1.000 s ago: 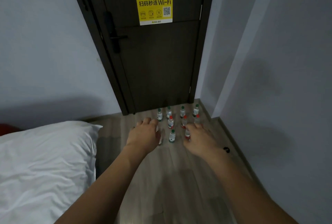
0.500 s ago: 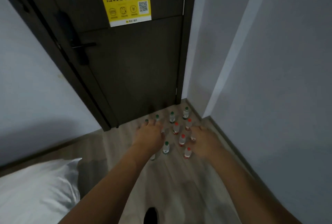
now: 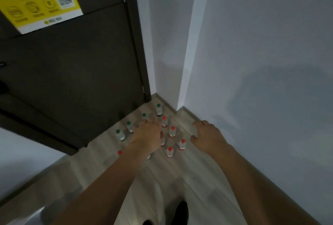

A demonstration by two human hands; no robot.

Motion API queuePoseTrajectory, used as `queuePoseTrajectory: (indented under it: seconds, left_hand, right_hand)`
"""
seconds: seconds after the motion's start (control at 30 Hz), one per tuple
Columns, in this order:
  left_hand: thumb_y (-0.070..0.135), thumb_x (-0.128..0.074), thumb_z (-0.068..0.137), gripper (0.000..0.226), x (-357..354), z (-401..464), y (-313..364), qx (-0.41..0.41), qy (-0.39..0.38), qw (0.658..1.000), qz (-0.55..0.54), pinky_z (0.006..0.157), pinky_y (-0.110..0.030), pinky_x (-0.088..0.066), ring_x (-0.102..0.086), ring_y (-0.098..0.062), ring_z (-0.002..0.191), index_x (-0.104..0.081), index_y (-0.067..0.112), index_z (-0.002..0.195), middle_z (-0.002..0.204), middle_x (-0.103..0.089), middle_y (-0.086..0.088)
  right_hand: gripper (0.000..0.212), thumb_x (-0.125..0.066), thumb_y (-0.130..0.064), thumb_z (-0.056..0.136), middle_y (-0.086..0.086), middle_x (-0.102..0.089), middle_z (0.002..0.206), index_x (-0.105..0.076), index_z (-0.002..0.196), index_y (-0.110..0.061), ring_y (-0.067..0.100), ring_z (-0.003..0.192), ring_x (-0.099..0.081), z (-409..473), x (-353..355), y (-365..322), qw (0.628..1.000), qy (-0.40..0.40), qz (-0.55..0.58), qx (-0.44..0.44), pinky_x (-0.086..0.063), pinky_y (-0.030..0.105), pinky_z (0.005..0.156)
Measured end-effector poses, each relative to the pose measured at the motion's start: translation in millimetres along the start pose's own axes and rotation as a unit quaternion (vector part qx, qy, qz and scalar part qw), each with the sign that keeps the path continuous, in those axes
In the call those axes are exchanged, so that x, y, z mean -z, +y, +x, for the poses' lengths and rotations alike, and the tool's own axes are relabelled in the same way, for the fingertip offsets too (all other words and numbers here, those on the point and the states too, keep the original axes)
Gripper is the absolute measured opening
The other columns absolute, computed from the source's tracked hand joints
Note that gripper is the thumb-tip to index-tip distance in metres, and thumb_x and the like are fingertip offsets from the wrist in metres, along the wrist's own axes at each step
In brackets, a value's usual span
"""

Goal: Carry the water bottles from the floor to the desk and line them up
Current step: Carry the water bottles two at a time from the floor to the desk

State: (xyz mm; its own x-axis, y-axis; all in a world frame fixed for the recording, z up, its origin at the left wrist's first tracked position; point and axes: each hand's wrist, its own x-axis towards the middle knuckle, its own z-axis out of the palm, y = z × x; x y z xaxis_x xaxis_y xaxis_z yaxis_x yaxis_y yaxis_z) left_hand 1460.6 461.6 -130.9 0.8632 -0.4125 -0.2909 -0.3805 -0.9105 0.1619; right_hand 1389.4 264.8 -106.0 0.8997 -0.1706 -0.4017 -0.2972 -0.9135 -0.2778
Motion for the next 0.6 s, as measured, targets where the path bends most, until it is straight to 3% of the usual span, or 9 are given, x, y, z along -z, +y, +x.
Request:
queuePoseTrajectory:
  seconds: [0.3, 0.43, 0.6]
  left_hand:
    - [0.038, -0.046, 0.097, 0.05, -50.9, 105.2, 30.3, -0.033, -0.008, 0.999, 0.017, 0.101, -0.041, -0.041, -0.045, -0.024, 0.128, -0.035, 0.022, 0.144, 0.141, -0.045, -0.004]
    - [0.038, -0.044, 0.098, 0.052, -139.0, 165.3, 20.6, -0.026, -0.043, 0.999, 0.022, 0.094, -0.041, -0.042, -0.044, -0.027, 0.125, -0.031, 0.024, 0.146, 0.142, -0.044, -0.006]
    - [0.037, -0.046, 0.095, 0.049, -287.2, 235.1, -3.5, -0.019, -0.075, 0.996, 0.045, 0.096, -0.041, -0.042, -0.043, -0.028, 0.125, -0.037, 0.019, 0.139, 0.137, -0.045, -0.007]
  right_hand:
    - [0.053, -0.055, -0.034, 0.092, 0.007, -0.052, 0.126, -0.042, 0.14, -0.015, 0.024, 0.111, -0.053, 101.9, -26.3, 77.3, 0.999, -0.011, 0.016, -0.025, -0.043, 0.035, 0.099]
    - [0.055, -0.054, -0.038, 0.092, 0.01, -0.049, 0.135, -0.04, 0.141, -0.015, 0.027, 0.12, -0.05, 175.6, -99.2, 109.6, 0.999, -0.026, -0.003, -0.037, -0.042, 0.038, 0.102]
    - [0.054, -0.054, -0.034, 0.091, 0.01, -0.048, 0.134, -0.04, 0.14, -0.016, 0.028, 0.118, -0.05, 268.4, -235.7, 152.5, 0.998, -0.053, -0.021, -0.04, -0.044, 0.039, 0.098]
